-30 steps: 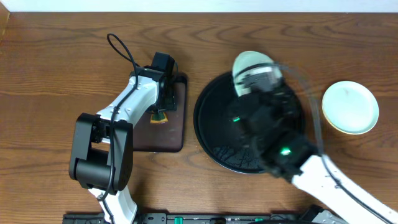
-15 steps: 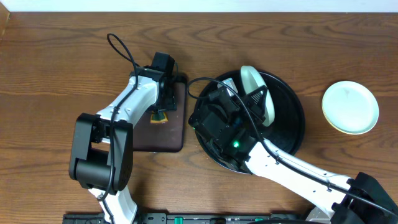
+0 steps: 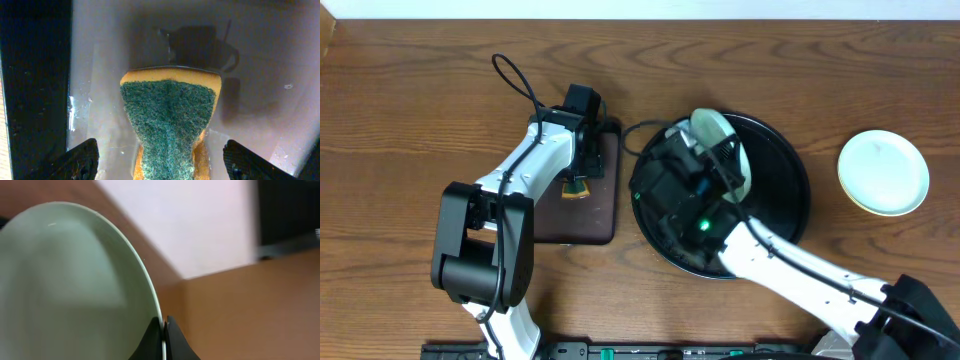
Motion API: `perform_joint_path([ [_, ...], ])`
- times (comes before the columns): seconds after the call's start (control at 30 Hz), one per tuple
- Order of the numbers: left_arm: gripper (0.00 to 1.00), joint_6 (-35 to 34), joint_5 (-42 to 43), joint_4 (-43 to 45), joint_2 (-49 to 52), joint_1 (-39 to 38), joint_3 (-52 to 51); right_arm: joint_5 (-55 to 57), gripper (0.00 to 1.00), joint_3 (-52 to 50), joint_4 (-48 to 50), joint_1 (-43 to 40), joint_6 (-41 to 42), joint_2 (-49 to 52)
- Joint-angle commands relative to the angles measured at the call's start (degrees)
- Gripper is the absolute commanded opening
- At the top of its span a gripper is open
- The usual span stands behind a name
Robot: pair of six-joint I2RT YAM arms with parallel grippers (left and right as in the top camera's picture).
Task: Clean dirty plates on tray and stack at the side
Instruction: 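Lift the pale green plate off the black tray with right gripper, then carry the plate right and lower it onto the plate stack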
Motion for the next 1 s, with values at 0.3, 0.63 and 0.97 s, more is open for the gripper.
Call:
perform_joint_path([
  [0.3,0.80,0.31,-0.70,-0.13,0.09,0.15,-0.11,-66.79,0.01,0.90,-6.34,-30.47,22.80,-9.62],
  [0.63,0.80,0.31,-0.70,-0.13,0.09,0.15,-0.11,-79.80,0.01,0.90,-5.95,-67.65,26.88,-19.19],
  [0.97,0.80,0.31,-0.70,-0.13,0.09,0.15,-0.11,-78.75,0.01,0.87,-5.42,-85.96,33.38,-4.74],
])
